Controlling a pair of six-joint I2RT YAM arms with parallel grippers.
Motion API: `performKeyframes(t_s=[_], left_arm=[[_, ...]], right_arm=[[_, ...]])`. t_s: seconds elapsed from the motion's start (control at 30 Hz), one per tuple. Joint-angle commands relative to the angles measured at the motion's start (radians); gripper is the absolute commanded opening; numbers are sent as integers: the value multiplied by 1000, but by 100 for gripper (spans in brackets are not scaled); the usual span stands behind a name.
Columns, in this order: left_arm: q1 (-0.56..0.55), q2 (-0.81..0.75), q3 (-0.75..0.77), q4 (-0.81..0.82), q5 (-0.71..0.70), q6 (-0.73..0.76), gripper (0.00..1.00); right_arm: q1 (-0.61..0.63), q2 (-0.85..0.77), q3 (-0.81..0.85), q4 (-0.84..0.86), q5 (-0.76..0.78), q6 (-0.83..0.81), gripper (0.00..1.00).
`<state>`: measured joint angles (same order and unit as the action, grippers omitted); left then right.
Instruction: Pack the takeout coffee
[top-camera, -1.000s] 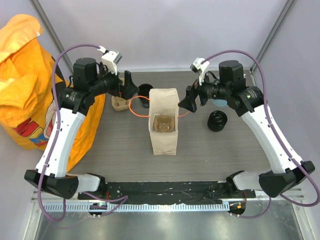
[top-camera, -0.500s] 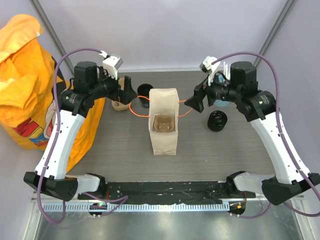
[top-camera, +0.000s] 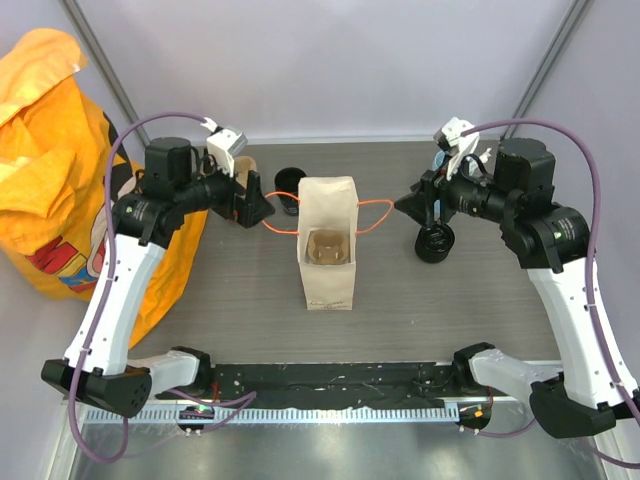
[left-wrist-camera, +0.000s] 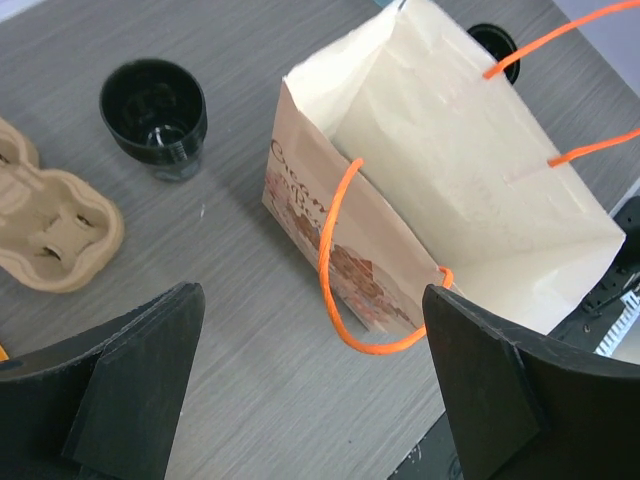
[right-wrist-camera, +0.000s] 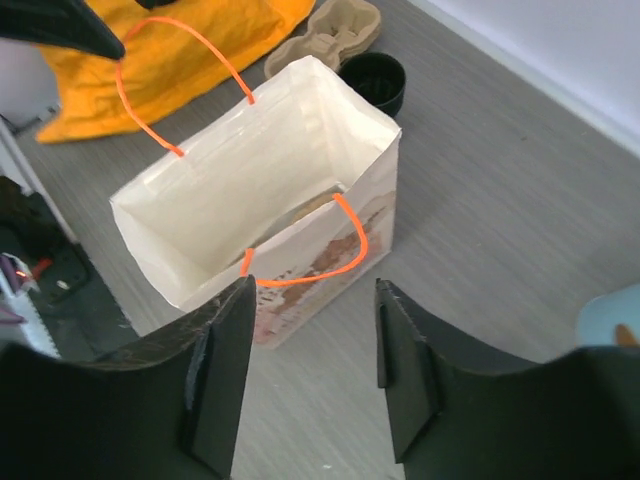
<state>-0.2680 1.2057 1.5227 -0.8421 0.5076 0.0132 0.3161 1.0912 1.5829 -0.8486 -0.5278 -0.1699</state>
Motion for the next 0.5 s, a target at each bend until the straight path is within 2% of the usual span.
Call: performKeyframes(t_s=[0.0, 0.07, 0.13, 0.17, 0.2, 0.47], left_arm=[[4, -11, -38, 21, 22, 5, 95], [4, -9, -51, 37, 23, -1, 93], [6, -8, -59, 47, 25, -5, 92], [4, -9, -68, 52, 25, -7, 91], [4, -8, -73, 55, 26, -7, 91], [4, -11, -84, 78, 37, -39, 88]], right_arm=[[-51, 4, -76, 115, -131, 242, 53], [-102, 4, -147, 219, -216, 383, 53], [-147, 9, -216, 304, -374, 504, 53], [-179, 10, -243, 359, -418, 635, 53], [-189, 9, -268, 453, -467, 682, 53], [-206, -17, -317, 494, -560, 761, 55]])
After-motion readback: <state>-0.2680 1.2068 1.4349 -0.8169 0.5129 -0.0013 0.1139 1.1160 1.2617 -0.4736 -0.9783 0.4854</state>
